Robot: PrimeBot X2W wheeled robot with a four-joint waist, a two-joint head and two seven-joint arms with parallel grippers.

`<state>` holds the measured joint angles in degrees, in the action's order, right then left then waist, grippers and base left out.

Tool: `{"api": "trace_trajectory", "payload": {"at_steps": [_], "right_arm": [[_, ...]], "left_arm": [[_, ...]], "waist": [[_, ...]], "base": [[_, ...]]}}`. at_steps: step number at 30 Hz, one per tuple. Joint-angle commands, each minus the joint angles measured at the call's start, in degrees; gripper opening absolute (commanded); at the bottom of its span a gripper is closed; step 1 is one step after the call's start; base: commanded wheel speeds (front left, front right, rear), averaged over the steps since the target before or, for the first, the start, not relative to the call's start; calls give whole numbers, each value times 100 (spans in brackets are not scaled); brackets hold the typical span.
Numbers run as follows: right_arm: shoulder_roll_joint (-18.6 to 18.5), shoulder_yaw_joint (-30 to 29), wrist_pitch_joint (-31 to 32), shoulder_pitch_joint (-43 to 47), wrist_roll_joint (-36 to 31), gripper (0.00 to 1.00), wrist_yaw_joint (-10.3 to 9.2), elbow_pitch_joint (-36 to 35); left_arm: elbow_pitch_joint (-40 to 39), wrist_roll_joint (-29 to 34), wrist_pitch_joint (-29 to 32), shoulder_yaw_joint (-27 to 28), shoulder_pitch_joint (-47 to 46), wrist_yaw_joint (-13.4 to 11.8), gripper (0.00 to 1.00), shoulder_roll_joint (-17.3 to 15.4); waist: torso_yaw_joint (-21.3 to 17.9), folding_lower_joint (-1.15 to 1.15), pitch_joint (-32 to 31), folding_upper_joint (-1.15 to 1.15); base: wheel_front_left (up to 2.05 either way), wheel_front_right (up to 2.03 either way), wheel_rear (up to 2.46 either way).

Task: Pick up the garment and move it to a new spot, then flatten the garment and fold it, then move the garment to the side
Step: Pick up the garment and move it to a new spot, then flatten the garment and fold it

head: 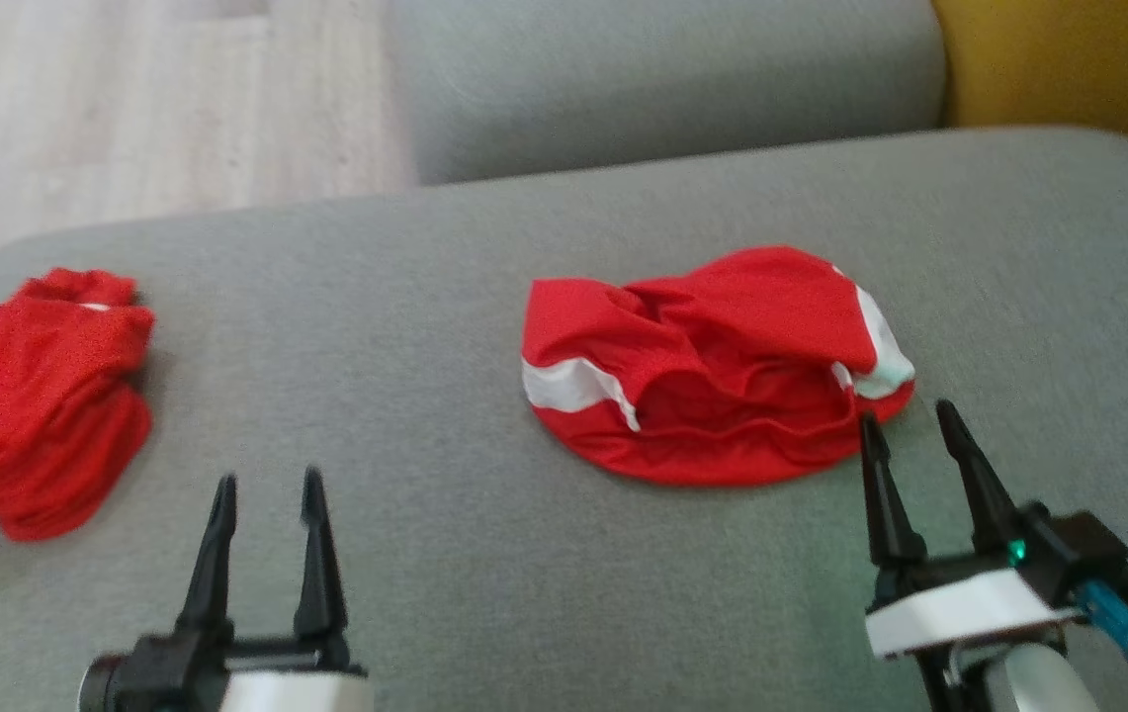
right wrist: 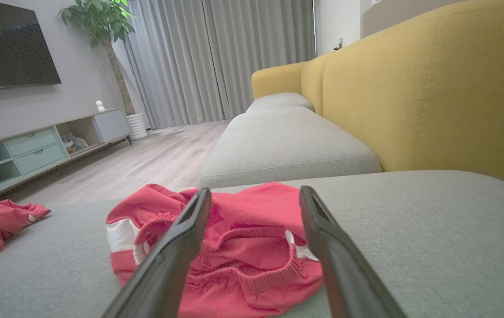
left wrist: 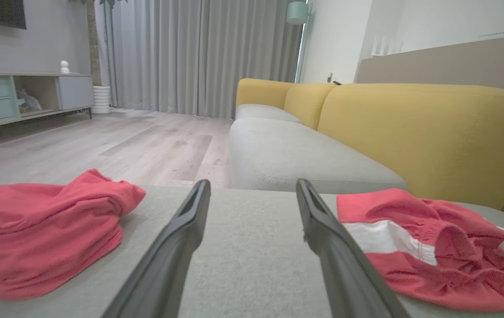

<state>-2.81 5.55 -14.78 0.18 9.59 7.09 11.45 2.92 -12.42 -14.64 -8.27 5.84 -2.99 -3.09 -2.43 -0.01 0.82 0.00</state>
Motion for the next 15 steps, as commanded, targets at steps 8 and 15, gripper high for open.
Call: {"api": "trace_trajectory", "payload": {"at_steps": [8, 15], "right_arm": [[-7, 82, -22, 324, -106, 100, 40, -292], [-7, 140, -22, 389, -115, 100, 40, -242]], "left_arm": [[-193, 208, -35, 188, 239, -103, 100, 20], [-57, 207, -36, 170, 311, -117, 100, 21]], "waist": [[323, 1, -405, 0], [282, 1, -481, 0]], "base": [[0, 0, 0], [0, 0, 0]]}}
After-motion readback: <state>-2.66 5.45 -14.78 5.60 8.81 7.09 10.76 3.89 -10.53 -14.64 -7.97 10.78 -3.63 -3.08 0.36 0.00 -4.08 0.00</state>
